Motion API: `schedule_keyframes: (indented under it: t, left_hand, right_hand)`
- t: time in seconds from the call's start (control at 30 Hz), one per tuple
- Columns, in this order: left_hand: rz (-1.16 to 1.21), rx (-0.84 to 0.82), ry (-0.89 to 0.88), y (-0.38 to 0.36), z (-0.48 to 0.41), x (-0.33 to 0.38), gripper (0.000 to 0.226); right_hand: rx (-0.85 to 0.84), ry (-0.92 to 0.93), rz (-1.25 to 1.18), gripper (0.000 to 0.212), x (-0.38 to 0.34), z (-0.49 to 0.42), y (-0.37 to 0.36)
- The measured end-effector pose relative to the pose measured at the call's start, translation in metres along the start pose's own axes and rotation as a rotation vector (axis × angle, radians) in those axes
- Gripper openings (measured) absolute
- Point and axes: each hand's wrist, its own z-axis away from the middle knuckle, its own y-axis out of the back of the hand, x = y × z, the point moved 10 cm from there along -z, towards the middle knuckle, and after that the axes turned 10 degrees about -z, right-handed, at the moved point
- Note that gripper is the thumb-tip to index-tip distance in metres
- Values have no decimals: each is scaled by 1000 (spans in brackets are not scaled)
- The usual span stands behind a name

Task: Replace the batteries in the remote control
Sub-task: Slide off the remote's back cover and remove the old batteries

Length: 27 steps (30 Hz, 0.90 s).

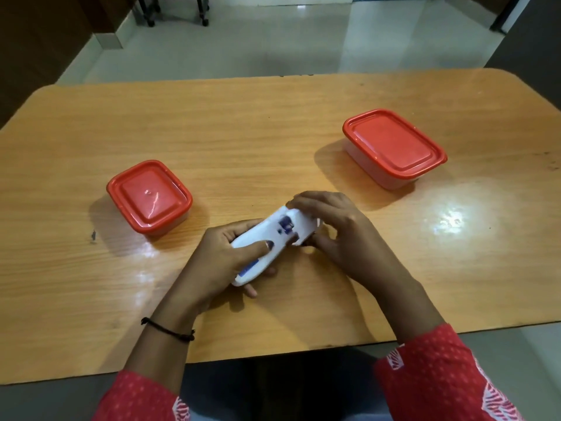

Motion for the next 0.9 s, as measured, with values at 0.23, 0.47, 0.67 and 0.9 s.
schedule_keyframes:
  t: [0.23, 0.47, 0.67, 0.9]
  left_hand:
    - [285, 108, -11, 21, -1, -1, 40]
    - [392, 7, 21, -8, -6, 3, 44]
    - [423, -26, 43, -16, -8, -4, 39]
    - [321, -3, 19, -8, -9, 0, 42]
  right_hand:
    - [334, -335, -360, 24, 40, 10, 30]
    - [531, -638, -107, 21, 76, 38, 56]
    - [567, -590, 117, 27, 78, 38, 63]
    - [342, -174, 106, 67, 22, 7, 36]
